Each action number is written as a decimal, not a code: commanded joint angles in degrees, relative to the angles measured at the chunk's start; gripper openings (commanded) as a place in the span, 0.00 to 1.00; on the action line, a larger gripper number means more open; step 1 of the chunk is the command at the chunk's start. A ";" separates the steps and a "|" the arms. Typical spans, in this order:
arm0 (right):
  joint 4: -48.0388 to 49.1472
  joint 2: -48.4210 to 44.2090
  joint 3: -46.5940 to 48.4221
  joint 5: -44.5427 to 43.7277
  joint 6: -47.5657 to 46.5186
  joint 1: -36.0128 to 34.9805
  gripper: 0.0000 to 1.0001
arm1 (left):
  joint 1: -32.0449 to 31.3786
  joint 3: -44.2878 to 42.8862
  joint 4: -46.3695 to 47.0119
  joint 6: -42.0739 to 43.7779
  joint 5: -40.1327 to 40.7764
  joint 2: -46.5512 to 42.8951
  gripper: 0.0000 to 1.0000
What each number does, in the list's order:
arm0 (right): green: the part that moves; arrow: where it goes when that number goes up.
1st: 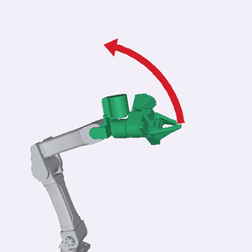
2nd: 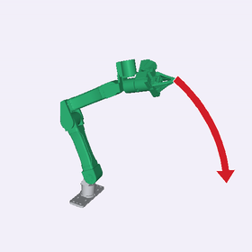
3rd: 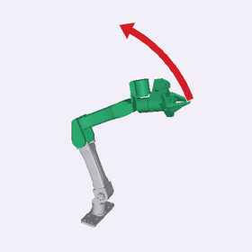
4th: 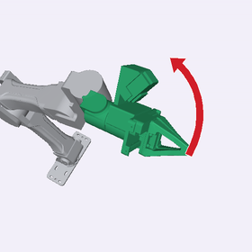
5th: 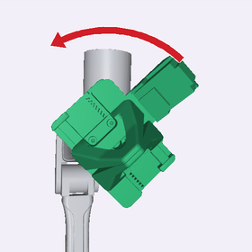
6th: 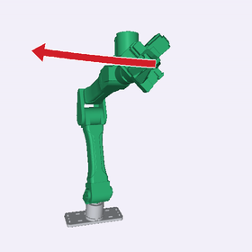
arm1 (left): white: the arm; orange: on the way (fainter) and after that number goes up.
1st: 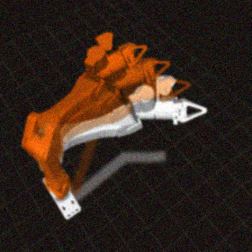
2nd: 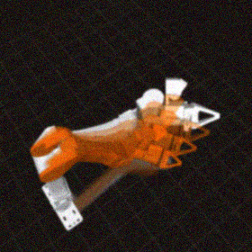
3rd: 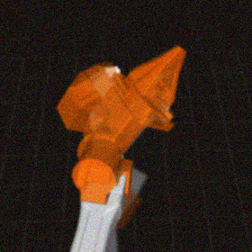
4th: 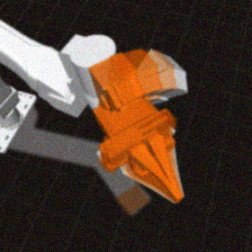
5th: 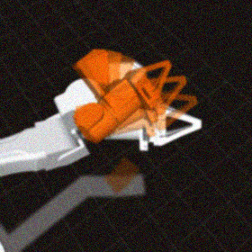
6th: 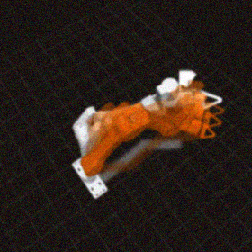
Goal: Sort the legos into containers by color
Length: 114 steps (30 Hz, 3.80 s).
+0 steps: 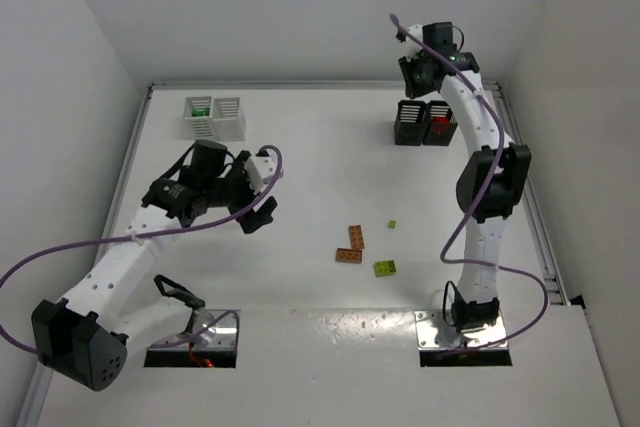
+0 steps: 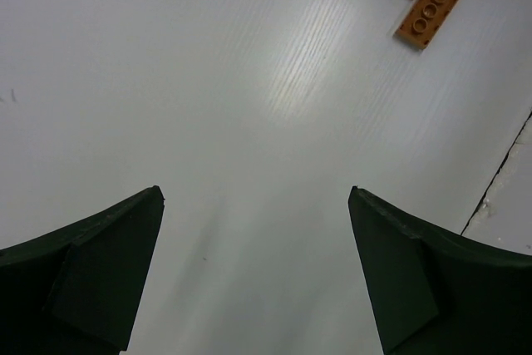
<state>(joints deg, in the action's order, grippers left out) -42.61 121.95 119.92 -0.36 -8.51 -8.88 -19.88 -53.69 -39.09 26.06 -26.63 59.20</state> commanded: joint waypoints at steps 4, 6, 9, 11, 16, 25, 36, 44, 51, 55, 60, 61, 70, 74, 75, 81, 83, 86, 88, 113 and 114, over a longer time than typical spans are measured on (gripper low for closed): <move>-2.48 5.92 8.31 2.65 1.66 2.29 0.12 | -4.12 -0.36 3.06 -1.37 0.88 3.37 1.00; -2.48 6.46 8.92 4.05 1.66 2.90 0.13 | -5.78 -0.36 3.67 -1.37 1.41 3.99 1.00; -2.48 7.69 8.93 4.05 1.66 3.44 0.19 | -6.31 -0.36 5.60 -4.17 3.07 6.18 1.00; -2.48 8.74 9.46 4.05 1.66 4.04 0.23 | -6.83 -0.36 6.13 -4.18 3.08 7.06 1.00; -2.48 9.27 9.98 4.05 2.19 4.05 0.32 | -7.54 -0.89 6.13 -4.71 3.08 7.60 1.00; -3.01 8.66 9.46 4.58 2.19 4.05 0.46 | -10.00 -0.27 7.80 -5.23 3.69 9.35 1.00; -5.12 -4.60 -0.10 11.08 5.44 5.63 0.46 | -25.19 0.87 9.47 -3.05 7.11 17.26 1.00; -0.73 -21.22 -20.42 16.61 8.43 7.48 0.46 | -32.94 -2.73 11.14 0.48 10.20 25.95 1.00; -1.77 -25.53 -21.83 18.81 9.48 9.15 0.46 | -34.96 -4.32 15.44 3.11 9.14 30.27 1.00; -1.77 -26.06 -21.83 19.43 9.48 10.37 0.46 | -36.19 -4.32 19.31 3.12 6.24 31.68 0.97; -1.77 -26.06 -21.83 21.19 9.48 10.91 0.46 | -36.81 -4.84 23.80 2.59 6.24 35.18 0.94; -1.77 -26.06 -21.83 21.19 9.48 11.43 0.46 | -36.81 -4.84 24.49 2.59 5.72 35.19 0.94; -1.77 -26.06 -22.36 22.95 9.48 12.58 0.46 | -36.81 -1.42 29.42 3.29 5.19 36.34 0.92; -1.77 -25.53 -22.36 23.48 9.48 12.58 0.46 | -36.81 -0.19 30.74 1.98 4.67 36.86 0.87; -1.77 -25.53 -22.36 23.48 9.48 12.58 0.46 | -36.81 -0.19 31.26 1.97 4.66 37.56 0.87; -2.39 -24.48 -21.30 24.00 9.48 13.10 0.46 | -37.34 1.66 33.29 0.83 5.27 38.10 0.84; -2.39 -24.48 -21.30 24.00 9.48 13.10 0.46 | -37.34 1.66 33.82 0.83 5.28 39.41 0.84; -2.39 -23.96 -21.30 24.00 9.48 13.10 0.46 | -37.34 1.66 33.82 0.21 5.28 40.81 0.79; -2.39 -23.95 -21.30 24.00 9.48 13.10 0.46 | -37.34 1.66 34.34 -0.39 5.28 41.52 0.76; -2.39 -26.23 -22.36 25.05 9.48 13.10 0.46 | -32.42 -1.42 18.02 -1.90 12.47 34.95 0.20; -2.39 -26.24 -22.36 25.06 9.48 13.10 0.46 | -31.55 -1.42 17.13 -1.89 13.35 33.19 0.18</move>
<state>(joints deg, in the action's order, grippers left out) -45.60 98.00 97.60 23.00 0.25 4.01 -54.35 -55.22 -15.27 23.75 -16.86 98.72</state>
